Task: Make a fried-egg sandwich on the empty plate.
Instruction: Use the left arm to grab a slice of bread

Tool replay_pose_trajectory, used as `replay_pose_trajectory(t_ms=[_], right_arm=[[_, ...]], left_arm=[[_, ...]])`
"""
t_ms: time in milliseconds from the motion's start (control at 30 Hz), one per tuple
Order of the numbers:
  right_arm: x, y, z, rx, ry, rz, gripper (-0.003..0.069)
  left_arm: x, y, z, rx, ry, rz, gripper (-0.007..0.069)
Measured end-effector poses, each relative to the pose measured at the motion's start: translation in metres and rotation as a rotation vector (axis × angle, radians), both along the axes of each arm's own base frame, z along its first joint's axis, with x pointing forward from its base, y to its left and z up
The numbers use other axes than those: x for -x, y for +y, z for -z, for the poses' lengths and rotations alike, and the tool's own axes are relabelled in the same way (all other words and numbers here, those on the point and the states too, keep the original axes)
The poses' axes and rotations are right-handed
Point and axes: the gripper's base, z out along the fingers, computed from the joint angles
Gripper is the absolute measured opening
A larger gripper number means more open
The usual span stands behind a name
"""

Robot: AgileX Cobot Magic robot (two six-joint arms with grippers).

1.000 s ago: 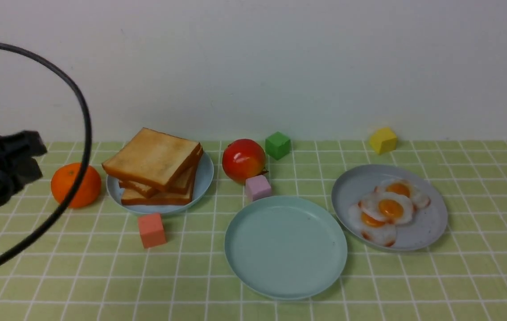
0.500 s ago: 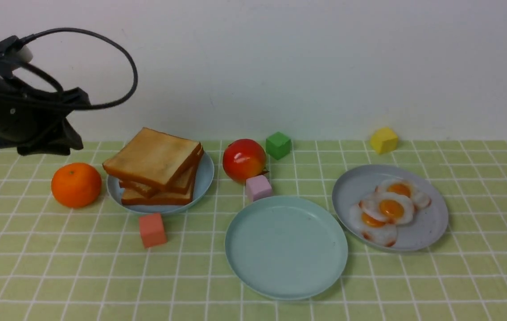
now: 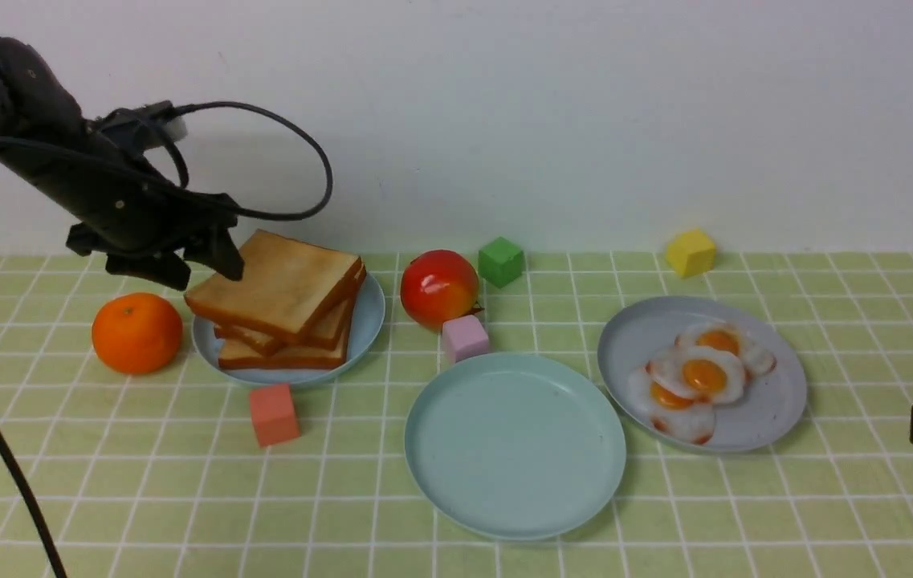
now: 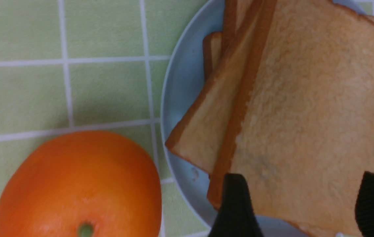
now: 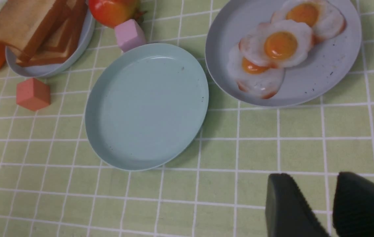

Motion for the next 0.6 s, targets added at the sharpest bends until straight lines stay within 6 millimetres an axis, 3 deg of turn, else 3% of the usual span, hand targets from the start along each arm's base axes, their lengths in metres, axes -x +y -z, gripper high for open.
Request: replay_pose_trajectory(t_ms=[167,433,533,600], right_arm=[[0.000,0.000,0.000,-0.006,0.000,0.000,0.0241],[0.000,0.000,0.000,-0.006,0.000,0.000,0.0241],[0.000,0.000,0.000,-0.006,0.000,0.000,0.0241],[0.000,0.000,0.000,-0.006,0.000,0.000,0.0241]], left_arm=[[-0.010,0.001,0.020,-0.007,0.000,-0.009,0.0514],[-0.013,0.001,0.026,-0.007,0.004,-0.008,0.0504],[-0.013,0.001,0.026,-0.005,0.004,-0.005,0.0463],[-0.013,0.001,0.026,-0.004,0.006,-0.002,0.0367]])
